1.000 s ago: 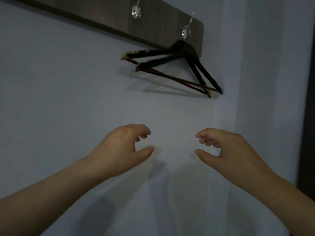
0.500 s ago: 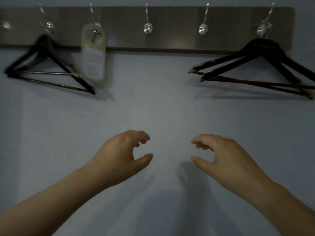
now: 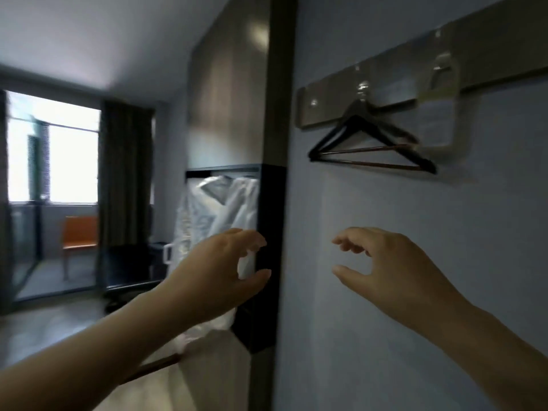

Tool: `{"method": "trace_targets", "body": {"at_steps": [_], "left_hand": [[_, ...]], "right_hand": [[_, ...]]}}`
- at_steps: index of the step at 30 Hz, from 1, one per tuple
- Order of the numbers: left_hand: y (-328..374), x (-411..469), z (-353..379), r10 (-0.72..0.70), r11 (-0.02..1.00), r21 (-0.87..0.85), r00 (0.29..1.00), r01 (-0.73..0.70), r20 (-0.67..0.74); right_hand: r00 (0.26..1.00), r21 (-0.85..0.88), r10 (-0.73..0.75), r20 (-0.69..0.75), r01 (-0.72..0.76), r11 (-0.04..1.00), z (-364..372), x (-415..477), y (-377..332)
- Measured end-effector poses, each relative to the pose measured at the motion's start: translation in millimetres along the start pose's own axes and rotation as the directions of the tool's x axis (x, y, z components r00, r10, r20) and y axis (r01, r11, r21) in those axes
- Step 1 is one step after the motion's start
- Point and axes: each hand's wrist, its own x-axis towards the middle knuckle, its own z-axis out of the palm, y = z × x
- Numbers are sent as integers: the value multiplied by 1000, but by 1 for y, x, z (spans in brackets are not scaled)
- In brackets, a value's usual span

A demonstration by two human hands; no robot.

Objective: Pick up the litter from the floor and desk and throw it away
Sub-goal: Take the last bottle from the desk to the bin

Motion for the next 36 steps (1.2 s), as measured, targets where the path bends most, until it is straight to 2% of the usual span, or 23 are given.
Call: {"method": "trace_targets", "body": {"at_steps": [6, 14, 23, 36], "left_hand": [[-90, -89, -96, -234, 953, 192, 972, 234, -24], [-166, -172, -170, -396, 873, 265, 913, 408, -100], [-267, -185, -156, -464, 830, 277, 875, 484, -140], [-463, -93, -95, -515, 790, 299, 844, 535, -148]], "right_hand": [[974, 217, -220, 50, 204, 955, 69, 42, -134], [941, 379, -332, 69, 283, 881, 136, 65, -248], [916, 381, -371, 149, 293, 877, 227, 119, -282], [881, 413, -433, 189, 328, 849, 400, 273, -286]]}}
